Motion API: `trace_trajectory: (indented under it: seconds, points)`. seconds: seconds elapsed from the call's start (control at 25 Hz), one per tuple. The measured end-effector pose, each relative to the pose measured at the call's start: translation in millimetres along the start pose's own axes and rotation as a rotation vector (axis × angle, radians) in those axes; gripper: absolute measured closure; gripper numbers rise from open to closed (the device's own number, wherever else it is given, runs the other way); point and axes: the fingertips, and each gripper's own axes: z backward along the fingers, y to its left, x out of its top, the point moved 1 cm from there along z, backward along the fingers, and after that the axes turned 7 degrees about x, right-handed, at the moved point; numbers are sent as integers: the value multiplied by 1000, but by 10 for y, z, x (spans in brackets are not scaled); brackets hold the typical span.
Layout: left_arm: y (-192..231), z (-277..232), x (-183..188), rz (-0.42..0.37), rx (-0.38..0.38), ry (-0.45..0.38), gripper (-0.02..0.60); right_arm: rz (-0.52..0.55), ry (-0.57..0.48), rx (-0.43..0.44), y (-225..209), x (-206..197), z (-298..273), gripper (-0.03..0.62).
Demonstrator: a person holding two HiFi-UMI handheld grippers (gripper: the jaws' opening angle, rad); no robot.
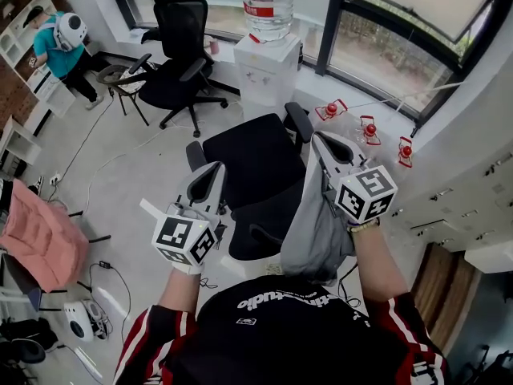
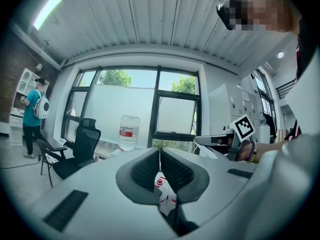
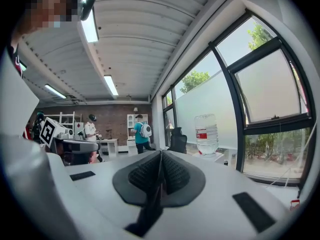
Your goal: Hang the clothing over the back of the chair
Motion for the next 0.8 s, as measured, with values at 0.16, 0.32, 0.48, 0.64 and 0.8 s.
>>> trace_trajectory:
  seconds: [0.16,0.32,0.48,0.64,0.8]
  points:
    - [85,-81,7,4,27,4,555,1,29,25,-208,-1,-339,574]
    - [212,-111,23,12,63,11,555,27,56,44,-355,43,-729,575]
    - [328,-94,-8,15,98,17,555,37,70,48,-480,34,-1066,576]
    - [397,-112,-14,15,120,21,555,41,69,24,-650,10,-1327,576]
    - [409,-128,-13,10,133,21,555,17,54,-25,-886,-6,-1523,576]
